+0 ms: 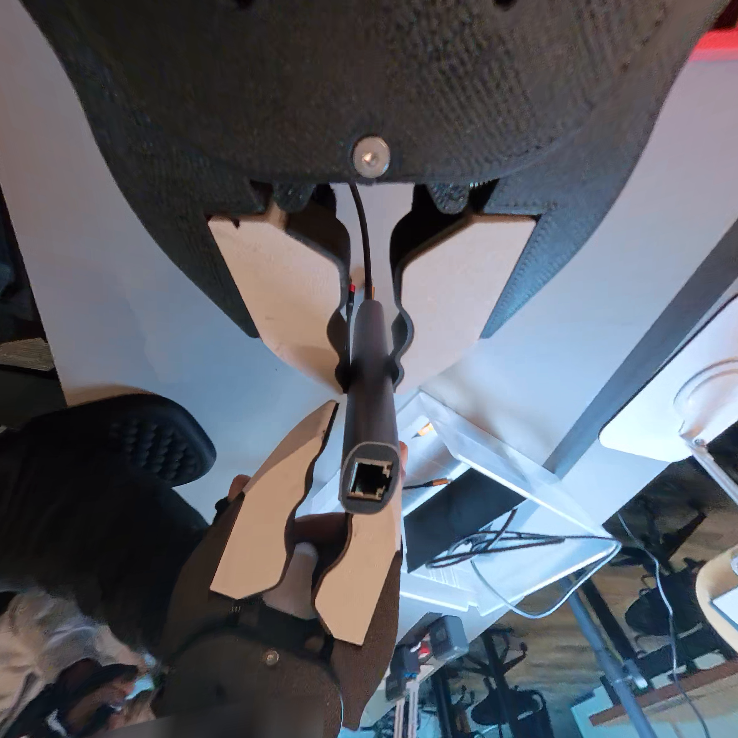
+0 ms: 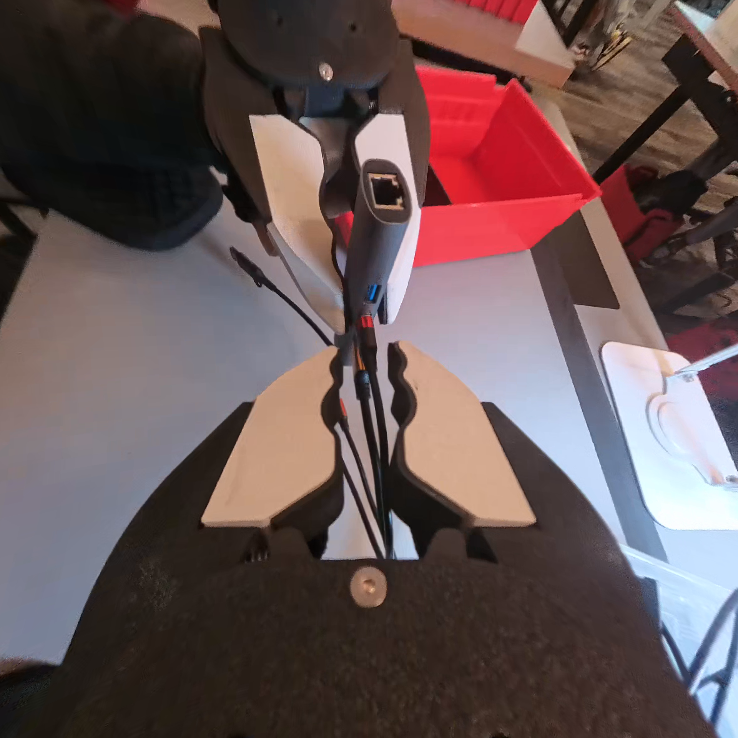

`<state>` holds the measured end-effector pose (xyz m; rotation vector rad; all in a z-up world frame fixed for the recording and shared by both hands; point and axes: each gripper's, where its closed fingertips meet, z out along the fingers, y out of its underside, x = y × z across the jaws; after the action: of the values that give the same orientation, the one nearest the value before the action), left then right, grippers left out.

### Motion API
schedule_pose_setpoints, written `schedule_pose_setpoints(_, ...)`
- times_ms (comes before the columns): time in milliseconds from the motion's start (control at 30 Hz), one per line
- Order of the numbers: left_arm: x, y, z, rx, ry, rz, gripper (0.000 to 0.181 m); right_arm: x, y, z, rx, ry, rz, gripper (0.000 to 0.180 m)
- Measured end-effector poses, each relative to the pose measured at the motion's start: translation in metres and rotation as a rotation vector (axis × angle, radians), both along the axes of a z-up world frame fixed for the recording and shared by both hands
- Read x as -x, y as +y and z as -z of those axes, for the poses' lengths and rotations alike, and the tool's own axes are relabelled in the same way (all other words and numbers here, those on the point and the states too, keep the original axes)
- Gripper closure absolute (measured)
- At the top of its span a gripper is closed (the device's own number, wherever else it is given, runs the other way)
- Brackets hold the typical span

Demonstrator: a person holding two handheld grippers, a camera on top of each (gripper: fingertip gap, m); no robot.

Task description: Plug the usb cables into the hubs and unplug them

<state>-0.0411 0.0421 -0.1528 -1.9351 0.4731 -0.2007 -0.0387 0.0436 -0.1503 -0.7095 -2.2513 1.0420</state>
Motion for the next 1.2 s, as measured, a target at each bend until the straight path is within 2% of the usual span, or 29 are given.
schedule_pose_setpoints(133, -0.008, -0.011, 0.020, 0.007, 0.108, -0.091, 0.163, -0.001, -0.013, 0.024, -0.101, -0.044, -0.057, 0.160)
schedule_pose_setpoints(200, -0.006, -0.018, 0.029, 0.017, 0.171, -0.147, 0.163, -0.001, -0.023, 0.035, -0.147, -0.041, -0.104, 0.171)
schedule_pose_setpoints(267, -0.007, -0.026, 0.036, 0.030, 0.179, -0.179, 0.163, -0.002, -0.031, 0.043, -0.183, -0.054, -0.144, 0.171)
schedule_pose_setpoints(400, -0.012, -0.039, 0.045, 0.038, 0.142, -0.201, 0.163, -0.007, -0.043, 0.051, -0.152, -0.121, -0.214, 0.172)
schedule_pose_setpoints(500, -0.013, -0.041, 0.046, 0.049, 0.095, -0.180, 0.163, -0.009, -0.046, 0.053, -0.056, -0.155, -0.258, 0.171)
schedule_pose_setpoints(567, -0.013, -0.041, 0.045, 0.066, 0.032, -0.152, 0.163, -0.009, -0.044, 0.051, -0.014, -0.164, -0.270, 0.171)
schedule_pose_setpoints(600, -0.008, -0.044, 0.047, 0.088, 0.047, -0.165, 0.163, -0.008, -0.033, 0.055, -0.054, -0.171, -0.238, 0.171)
schedule_pose_setpoints(633, 0.010, -0.050, 0.048, 0.089, 0.110, -0.217, 0.163, -0.003, -0.005, 0.062, -0.138, -0.176, -0.144, 0.172)
schedule_pose_setpoints(667, 0.026, -0.058, 0.046, 0.088, 0.103, -0.256, 0.163, -0.003, 0.017, 0.059, -0.100, -0.167, -0.090, 0.172)
schedule_pose_setpoints(700, 0.034, -0.064, 0.042, 0.085, 0.023, -0.259, 0.163, -0.007, 0.028, 0.048, 0.010, -0.150, -0.079, 0.172)
schedule_pose_setpoints(733, 0.041, -0.065, 0.040, 0.075, -0.031, -0.272, 0.163, -0.009, 0.041, 0.040, 0.034, -0.130, -0.048, 0.172)
schedule_pose_setpoints(933, 0.046, -0.051, 0.044, 0.056, -0.056, -0.306, 0.163, -0.009, 0.080, -0.019, 0.050, 0.079, 0.088, 0.172)
schedule_pose_setpoints(1100, 0.052, -0.053, 0.051, 0.045, -0.095, -0.331, 0.163, -0.019, 0.130, -0.086, 0.125, 0.410, 0.289, 0.171)
schedule_pose_setpoints(1200, 0.054, -0.052, 0.051, 0.033, -0.113, -0.335, 0.163, -0.025, 0.161, -0.090, 0.088, 0.455, 0.406, 0.171)
